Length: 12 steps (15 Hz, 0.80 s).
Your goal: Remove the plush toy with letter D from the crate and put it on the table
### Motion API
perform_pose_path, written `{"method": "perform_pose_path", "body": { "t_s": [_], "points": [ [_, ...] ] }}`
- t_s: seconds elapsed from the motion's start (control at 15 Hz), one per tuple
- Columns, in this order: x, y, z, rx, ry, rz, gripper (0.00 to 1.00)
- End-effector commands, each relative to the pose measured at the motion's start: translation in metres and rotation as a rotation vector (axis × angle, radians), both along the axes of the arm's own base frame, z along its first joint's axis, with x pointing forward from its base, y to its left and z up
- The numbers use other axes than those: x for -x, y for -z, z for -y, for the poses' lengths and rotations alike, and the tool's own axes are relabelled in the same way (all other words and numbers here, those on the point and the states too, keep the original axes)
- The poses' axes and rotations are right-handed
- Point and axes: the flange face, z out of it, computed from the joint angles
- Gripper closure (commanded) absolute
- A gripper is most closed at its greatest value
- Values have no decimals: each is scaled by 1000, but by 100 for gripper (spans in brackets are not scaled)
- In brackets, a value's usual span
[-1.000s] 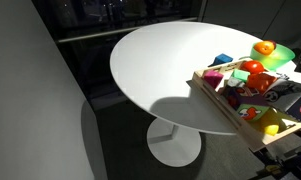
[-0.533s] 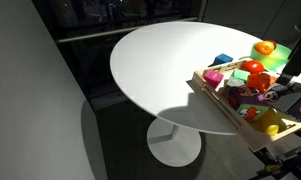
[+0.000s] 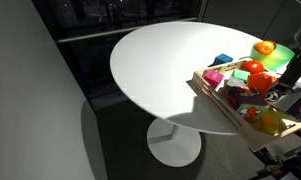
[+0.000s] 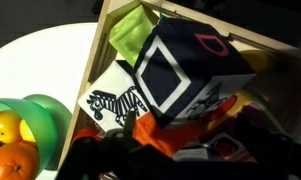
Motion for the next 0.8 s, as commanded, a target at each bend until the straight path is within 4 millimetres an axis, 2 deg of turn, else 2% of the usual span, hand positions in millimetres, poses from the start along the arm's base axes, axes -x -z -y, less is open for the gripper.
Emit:
{"method": "perform_pose_path", "body": {
  "t_s": [0.0,0.73],
  "points": [
    [7,-1,3,37,57,-11,0],
    [9,20,16,48,135,-171,0]
  ]
}}
